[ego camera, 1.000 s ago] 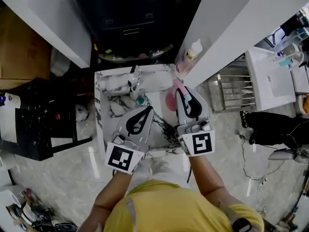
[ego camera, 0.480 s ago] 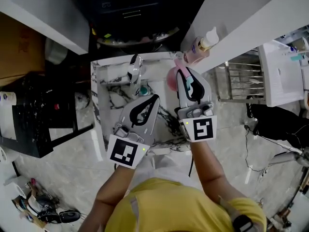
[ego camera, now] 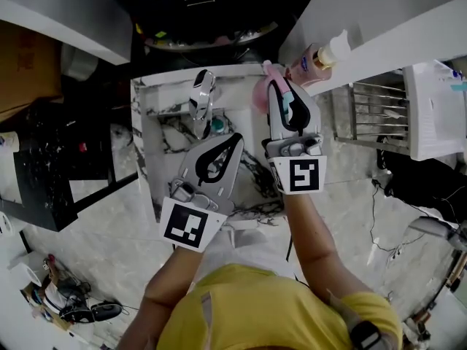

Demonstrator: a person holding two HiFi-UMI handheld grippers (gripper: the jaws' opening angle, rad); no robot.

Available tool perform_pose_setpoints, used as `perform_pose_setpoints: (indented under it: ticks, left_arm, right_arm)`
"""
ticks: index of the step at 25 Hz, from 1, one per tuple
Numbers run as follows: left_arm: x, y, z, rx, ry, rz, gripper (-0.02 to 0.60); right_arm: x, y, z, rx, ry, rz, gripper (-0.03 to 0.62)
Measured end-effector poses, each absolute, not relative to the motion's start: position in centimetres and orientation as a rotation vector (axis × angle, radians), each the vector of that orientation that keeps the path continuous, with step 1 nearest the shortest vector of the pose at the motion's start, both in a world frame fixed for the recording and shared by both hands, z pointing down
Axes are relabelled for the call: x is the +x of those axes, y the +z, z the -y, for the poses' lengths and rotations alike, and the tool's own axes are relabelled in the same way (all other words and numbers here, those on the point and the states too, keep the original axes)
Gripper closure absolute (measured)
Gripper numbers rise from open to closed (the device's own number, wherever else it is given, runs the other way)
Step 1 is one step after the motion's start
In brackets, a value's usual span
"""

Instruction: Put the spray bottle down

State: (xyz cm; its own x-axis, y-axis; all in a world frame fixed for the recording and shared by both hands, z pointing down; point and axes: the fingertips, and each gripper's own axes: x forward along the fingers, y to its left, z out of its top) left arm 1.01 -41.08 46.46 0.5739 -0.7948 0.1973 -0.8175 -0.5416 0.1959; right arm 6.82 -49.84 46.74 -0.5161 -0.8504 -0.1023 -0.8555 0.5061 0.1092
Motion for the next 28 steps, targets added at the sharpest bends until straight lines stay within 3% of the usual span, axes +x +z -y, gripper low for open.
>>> perform_pose_setpoints:
  ticks: [21, 28]
  left_arm:
    - [1.4, 48.2, 40.5, 2.512, 0.138, 1.285, 0.58]
    - [2.0, 47.3, 39.9, 2.523, 0.099, 1.264, 0.58]
  right_arm:
    - [6.7, 49.8, 51.7, -1.595, 0.273, -2.695, 0.52]
    - [6.6, 50.1, 51.2, -1.603, 0.2, -2.766, 0.431]
